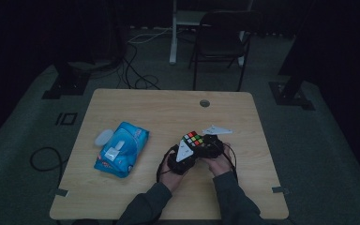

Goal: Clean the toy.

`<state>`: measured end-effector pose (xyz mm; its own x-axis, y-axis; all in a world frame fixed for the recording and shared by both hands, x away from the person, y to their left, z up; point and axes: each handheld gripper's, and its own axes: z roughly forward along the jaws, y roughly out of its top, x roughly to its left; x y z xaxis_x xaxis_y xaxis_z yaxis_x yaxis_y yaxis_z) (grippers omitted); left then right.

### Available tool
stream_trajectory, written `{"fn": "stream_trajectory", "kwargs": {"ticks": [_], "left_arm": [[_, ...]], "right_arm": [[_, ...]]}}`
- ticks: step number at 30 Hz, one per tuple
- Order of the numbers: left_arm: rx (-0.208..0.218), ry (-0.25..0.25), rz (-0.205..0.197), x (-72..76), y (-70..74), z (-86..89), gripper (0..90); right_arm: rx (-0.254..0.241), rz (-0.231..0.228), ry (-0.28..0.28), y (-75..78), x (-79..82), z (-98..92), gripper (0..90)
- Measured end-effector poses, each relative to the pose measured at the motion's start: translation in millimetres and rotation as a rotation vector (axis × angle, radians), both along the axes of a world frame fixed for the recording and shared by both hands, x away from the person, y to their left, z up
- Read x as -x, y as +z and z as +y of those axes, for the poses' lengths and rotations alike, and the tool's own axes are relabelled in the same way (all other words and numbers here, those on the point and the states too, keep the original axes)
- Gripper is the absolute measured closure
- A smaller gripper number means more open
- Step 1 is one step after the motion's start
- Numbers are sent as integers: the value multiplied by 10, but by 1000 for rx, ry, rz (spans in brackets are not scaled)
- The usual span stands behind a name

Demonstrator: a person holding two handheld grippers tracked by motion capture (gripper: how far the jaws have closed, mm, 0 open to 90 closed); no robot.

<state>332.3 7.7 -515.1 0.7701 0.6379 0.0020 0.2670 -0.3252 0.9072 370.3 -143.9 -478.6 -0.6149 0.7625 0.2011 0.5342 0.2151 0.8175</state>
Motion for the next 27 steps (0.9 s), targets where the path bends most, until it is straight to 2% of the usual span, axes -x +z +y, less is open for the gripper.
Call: {"fn": "stream_trajectory", "kwargs": {"ticks": [10, 16, 19, 27], "left_arm": [[-39, -16, 17, 15, -55, 56, 875], [-24, -18, 17, 53, -20, 159, 874], [-37, -20, 4, 71, 1, 175, 875], [-22, -11, -4, 88, 39, 238, 874]], "right_arm": [[3, -7, -8, 16, -2, -40, 340], [21, -13, -16, 12, -4, -47, 340], [10, -8, -16, 13, -7, -56, 340], [13, -11, -27, 20, -8, -89, 340]]}}
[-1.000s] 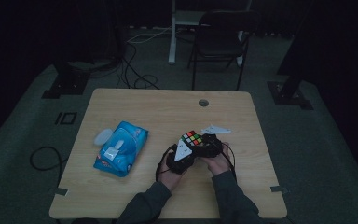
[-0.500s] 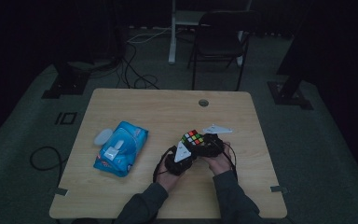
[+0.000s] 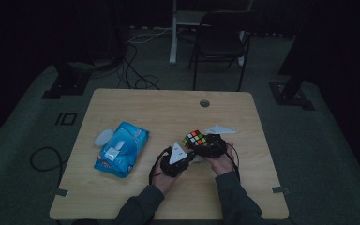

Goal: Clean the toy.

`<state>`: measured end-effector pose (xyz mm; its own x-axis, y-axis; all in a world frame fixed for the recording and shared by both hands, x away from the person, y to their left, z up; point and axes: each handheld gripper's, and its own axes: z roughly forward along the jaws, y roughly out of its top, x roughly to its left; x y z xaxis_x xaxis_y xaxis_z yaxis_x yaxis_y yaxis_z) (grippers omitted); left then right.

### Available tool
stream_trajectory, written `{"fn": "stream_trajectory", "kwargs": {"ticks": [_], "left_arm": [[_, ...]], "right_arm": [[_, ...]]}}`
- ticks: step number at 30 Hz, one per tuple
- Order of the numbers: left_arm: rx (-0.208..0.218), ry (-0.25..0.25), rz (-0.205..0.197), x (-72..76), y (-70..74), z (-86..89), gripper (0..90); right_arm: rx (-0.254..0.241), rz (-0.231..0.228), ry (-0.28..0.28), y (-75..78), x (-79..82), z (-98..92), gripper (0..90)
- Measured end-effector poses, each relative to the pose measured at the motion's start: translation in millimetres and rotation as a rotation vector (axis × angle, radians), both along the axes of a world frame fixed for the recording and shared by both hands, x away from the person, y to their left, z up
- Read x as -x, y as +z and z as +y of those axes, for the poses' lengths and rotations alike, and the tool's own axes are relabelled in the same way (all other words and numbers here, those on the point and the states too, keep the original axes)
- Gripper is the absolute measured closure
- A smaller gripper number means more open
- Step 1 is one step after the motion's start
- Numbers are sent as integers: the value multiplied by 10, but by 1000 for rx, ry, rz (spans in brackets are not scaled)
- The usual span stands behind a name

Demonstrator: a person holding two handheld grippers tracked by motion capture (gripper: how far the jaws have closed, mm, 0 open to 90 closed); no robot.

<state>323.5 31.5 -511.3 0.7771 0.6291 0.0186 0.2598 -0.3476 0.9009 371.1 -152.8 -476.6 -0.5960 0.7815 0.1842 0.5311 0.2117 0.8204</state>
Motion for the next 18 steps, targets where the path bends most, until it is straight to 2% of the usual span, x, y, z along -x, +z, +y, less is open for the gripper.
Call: {"fn": "stream_trajectory", "kwargs": {"ticks": [18], "left_arm": [[10, 23, 4, -27, 0, 100, 874]], "right_arm": [[2, -1, -1, -6, 3, -5, 340]]}}
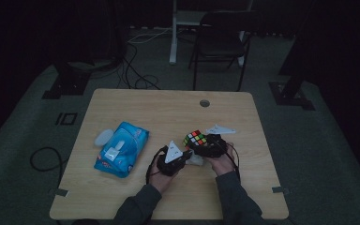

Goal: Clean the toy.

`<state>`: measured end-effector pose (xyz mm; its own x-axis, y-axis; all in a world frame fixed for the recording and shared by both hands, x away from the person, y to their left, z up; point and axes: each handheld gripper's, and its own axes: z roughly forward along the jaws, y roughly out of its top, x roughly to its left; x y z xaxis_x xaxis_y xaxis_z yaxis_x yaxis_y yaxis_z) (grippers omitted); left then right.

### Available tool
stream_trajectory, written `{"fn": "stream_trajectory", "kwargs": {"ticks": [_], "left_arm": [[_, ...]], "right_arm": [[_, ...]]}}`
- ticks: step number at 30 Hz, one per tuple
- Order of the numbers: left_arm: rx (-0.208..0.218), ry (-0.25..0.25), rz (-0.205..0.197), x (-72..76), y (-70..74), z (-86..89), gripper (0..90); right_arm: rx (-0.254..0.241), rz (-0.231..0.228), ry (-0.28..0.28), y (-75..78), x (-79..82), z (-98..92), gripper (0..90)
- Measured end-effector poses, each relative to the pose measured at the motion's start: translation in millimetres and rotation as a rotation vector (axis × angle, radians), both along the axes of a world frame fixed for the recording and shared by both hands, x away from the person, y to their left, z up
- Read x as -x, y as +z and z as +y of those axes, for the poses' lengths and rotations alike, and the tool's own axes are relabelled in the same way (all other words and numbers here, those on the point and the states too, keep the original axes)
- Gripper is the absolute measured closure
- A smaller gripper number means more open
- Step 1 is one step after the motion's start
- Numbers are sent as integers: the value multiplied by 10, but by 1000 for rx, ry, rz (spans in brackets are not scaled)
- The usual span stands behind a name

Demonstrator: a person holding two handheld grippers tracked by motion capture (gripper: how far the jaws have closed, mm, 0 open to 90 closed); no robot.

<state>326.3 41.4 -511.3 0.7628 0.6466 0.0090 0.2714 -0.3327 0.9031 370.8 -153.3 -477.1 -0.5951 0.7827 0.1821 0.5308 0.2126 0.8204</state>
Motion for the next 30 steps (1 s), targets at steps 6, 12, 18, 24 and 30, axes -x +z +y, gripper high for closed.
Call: {"fn": "stream_trajectory", "kwargs": {"ticks": [6, 12, 18, 24, 30], "left_arm": [[3, 22, -1, -41, 17, 44, 876], [-5, 35, 2, -94, 22, 85, 877], [-3, 63, 14, -153, 11, 128, 878], [1, 82, 16, -216, 48, 191, 878], [19, 106, 10, -307, 126, 253, 878]], "right_arm": [[1, 3, 1, -3, 3, -2, 340], [7, 3, 8, -3, 9, 10, 340], [13, 4, 10, -4, 8, 3, 340], [20, 6, 21, -14, 10, 15, 341], [29, 10, 27, -23, 13, 28, 340]]}}
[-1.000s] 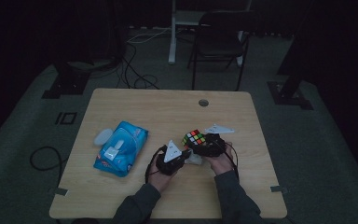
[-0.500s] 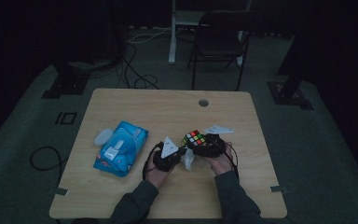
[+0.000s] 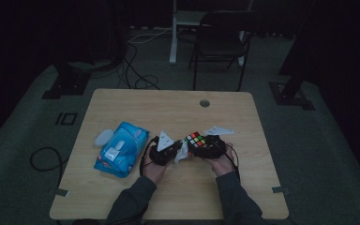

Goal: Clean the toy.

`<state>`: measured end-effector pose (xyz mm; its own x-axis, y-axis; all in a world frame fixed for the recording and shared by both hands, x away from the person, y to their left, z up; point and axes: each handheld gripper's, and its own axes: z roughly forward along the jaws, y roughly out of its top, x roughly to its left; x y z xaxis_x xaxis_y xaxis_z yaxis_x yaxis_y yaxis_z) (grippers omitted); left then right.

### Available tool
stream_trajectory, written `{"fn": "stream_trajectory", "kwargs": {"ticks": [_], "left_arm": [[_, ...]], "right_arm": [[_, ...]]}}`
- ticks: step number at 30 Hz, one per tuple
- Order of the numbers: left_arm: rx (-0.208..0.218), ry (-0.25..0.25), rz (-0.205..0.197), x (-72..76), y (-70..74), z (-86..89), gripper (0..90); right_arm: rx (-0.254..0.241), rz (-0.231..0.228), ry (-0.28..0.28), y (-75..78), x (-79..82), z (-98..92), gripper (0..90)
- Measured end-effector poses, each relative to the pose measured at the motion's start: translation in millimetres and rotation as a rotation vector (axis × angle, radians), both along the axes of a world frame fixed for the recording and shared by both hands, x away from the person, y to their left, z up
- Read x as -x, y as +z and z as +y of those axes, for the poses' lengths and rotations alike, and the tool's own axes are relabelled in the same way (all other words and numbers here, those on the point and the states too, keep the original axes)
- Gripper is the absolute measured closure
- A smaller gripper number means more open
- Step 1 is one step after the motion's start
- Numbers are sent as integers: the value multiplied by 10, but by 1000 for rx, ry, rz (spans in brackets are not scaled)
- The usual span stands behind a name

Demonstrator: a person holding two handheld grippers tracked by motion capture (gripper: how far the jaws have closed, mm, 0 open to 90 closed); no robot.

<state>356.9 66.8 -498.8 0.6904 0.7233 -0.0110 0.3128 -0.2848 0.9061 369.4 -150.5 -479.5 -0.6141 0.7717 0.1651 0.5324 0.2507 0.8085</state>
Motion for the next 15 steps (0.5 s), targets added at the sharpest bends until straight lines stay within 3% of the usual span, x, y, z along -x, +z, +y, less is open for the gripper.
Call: {"fn": "stream_trajectory", "kwargs": {"ticks": [5, 15], "left_arm": [[34, 14, -13, -40, 107, 33, 878], [12, -2, -20, -4, 90, -5, 878]], "right_arm": [[14, 5, 16, -25, 6, 35, 340], [20, 4, 11, -28, 10, 38, 340]]}}
